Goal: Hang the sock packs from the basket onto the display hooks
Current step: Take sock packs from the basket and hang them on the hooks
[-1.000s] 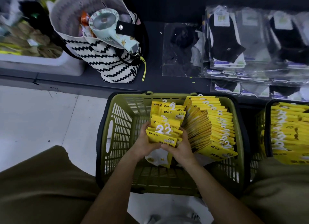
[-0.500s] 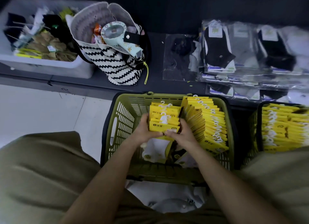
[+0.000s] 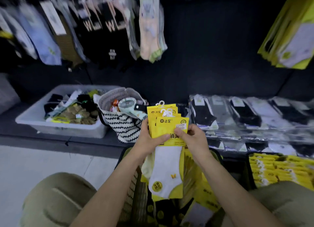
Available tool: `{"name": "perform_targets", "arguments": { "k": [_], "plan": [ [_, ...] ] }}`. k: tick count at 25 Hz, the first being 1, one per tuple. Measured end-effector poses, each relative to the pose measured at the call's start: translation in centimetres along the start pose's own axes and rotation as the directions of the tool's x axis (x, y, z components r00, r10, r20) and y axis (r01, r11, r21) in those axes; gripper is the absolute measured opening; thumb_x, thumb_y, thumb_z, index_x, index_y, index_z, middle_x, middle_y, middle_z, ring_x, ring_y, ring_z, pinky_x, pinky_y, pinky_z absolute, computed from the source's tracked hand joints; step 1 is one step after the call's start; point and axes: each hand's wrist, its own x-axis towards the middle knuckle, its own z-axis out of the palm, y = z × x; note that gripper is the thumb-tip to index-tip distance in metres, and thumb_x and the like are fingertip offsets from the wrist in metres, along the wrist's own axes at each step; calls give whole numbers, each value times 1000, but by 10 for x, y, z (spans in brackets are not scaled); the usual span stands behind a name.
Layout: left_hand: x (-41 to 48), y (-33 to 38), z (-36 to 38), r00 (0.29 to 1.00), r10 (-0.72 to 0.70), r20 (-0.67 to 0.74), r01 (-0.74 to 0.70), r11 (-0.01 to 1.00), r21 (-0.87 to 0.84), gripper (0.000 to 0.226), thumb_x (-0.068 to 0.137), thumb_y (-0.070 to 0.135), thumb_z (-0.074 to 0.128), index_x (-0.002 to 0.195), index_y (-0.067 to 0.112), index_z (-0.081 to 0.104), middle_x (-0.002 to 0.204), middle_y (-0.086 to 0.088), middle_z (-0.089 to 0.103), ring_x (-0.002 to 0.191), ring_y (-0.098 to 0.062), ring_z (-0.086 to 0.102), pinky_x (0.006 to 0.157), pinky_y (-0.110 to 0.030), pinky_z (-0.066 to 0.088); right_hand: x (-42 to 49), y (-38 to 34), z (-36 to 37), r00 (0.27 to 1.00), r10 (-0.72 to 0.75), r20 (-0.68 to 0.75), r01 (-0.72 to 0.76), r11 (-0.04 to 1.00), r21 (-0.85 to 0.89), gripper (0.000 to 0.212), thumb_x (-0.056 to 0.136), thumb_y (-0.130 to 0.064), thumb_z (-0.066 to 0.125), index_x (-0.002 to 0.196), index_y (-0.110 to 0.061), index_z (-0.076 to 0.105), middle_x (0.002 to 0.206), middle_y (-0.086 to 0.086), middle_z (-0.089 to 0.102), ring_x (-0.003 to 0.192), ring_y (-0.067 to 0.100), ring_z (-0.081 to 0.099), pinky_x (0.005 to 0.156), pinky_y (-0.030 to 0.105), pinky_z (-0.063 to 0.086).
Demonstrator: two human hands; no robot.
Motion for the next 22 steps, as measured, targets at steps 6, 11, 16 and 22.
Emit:
{"name": "perform_targets", "arguments": {
  "k": [6,11,16,22],
  "plan": [
    [8,56,3,995,102,-12,-102,995,-18,67,77,5,72,125,31,33,113,4,61,98,-10,64,66,-21,55,6,-67,-12,986,-140,90,129,985,119,10,70,-26,76,79,-24,72,87,-2,75,82,16,70,69,33,55],
    [21,83,-3,995,97,-14,-98,989,-106,51,72,24,71,118,15,51,112,-5,68,96,-19,68,74,-30,55,21,-102,-7,981,-167,95,145,968,206,12,83,-11,66,94,-15,68,90,5,74,82,20,70,68,32,56],
    [60,128,-4,978,168,-125,-177,982,-61,52,62,37,76,107,19,55,102,2,70,82,-8,70,61,-20,54,49,-152,4,973,-224,58,216,969,121,10,90,-19,60,97,-14,65,97,8,72,87,22,69,77,38,56],
    [115,187,-19,924,335,-186,-340,940,5,25,78,25,72,94,30,54,92,13,67,71,5,67,52,-11,50,100,-230,3,935,-348,-65,351,935,51,11,93,-23,55,94,-16,62,102,11,69,94,26,66,85,45,54]
  ]
}}
